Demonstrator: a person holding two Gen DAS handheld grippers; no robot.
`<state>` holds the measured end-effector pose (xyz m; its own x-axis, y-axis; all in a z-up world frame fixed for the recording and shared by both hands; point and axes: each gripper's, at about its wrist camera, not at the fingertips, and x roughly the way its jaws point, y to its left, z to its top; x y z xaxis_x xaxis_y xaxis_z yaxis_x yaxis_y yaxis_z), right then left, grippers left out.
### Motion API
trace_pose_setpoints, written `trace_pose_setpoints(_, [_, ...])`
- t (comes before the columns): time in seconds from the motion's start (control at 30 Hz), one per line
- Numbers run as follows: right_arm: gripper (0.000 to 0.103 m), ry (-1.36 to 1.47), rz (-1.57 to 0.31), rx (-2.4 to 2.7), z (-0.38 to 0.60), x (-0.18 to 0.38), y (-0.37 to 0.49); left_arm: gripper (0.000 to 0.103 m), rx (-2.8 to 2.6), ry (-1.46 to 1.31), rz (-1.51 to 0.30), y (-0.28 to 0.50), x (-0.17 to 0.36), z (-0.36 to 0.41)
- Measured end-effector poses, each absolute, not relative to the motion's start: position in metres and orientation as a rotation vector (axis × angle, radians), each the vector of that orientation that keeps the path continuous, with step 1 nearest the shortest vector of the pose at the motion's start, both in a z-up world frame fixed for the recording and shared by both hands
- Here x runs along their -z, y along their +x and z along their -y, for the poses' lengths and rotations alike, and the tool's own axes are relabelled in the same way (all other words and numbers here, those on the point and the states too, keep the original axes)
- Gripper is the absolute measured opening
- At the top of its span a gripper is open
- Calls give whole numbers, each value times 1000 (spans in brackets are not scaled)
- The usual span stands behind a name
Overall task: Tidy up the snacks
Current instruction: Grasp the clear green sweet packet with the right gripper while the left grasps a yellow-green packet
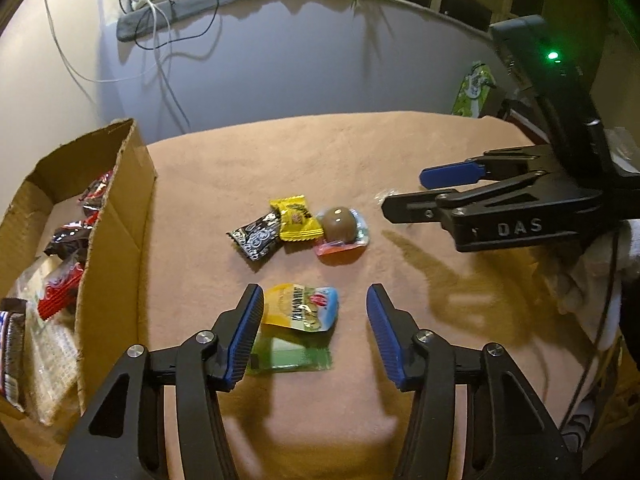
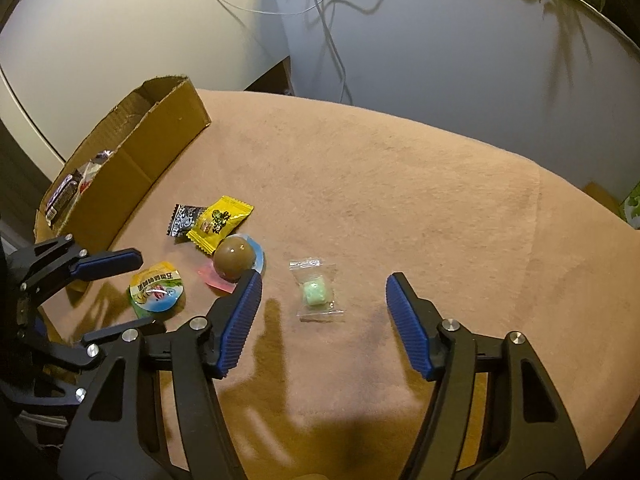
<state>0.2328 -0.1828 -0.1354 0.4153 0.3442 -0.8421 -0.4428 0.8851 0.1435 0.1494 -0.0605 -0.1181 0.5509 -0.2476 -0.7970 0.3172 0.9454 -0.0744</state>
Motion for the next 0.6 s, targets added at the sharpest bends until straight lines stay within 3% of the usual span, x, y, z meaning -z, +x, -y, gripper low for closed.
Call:
trace_pose_setpoints(0.07, [67,-117,-1034,-503,180,139,233,48,327,87,-940,152,122,60])
trace_pose_setpoints(0.2, [55,-141,-1035,-505,174,144,234,41,314,76,-958,156,130,56])
trace_pose_setpoints(0.37, [50,-152,-1028,-505,171,144,235,37,312,81,-952,154,130,57])
trace_pose_setpoints(0.6, [28,-224,-1014,-495,162,144,227,34,310,78,-941,155,131,55])
